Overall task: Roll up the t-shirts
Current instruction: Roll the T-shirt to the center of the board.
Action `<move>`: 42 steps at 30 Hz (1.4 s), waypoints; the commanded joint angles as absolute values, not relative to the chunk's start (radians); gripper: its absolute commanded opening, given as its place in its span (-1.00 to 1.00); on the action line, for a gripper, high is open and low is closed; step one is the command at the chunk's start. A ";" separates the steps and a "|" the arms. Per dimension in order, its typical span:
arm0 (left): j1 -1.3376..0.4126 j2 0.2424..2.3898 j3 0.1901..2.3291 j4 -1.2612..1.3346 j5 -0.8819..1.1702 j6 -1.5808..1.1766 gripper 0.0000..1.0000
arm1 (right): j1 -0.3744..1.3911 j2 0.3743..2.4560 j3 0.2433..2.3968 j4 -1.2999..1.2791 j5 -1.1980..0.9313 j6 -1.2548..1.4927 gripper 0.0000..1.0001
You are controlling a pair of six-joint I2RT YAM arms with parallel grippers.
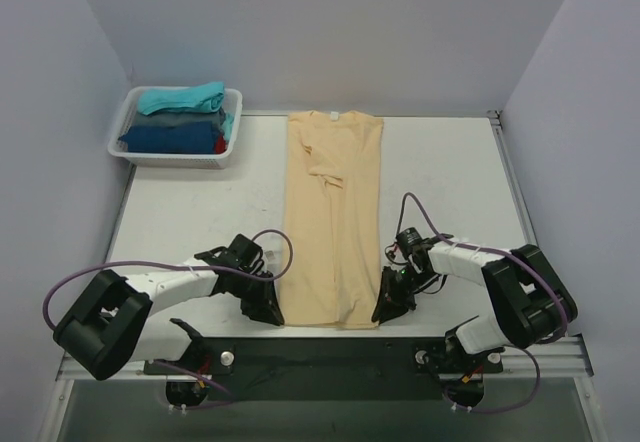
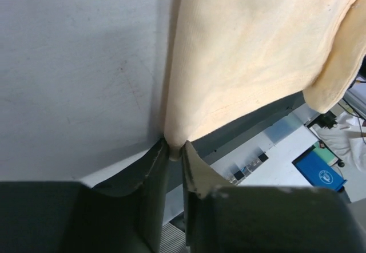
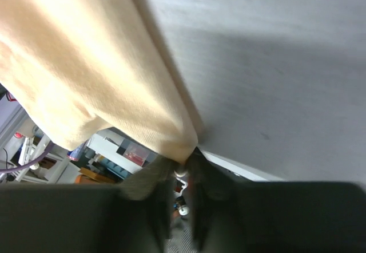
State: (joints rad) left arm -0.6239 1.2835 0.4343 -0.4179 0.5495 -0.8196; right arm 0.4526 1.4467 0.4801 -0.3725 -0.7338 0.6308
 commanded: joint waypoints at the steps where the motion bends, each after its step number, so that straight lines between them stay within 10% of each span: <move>1: -0.607 1.313 0.406 -0.284 0.442 -0.778 -0.91 | 0.460 1.482 0.451 -0.405 -0.738 0.667 -0.93; 42: -0.548 1.146 0.640 -0.575 0.620 -0.635 -1.00 | 0.325 1.229 0.489 -0.491 -0.989 0.669 -1.00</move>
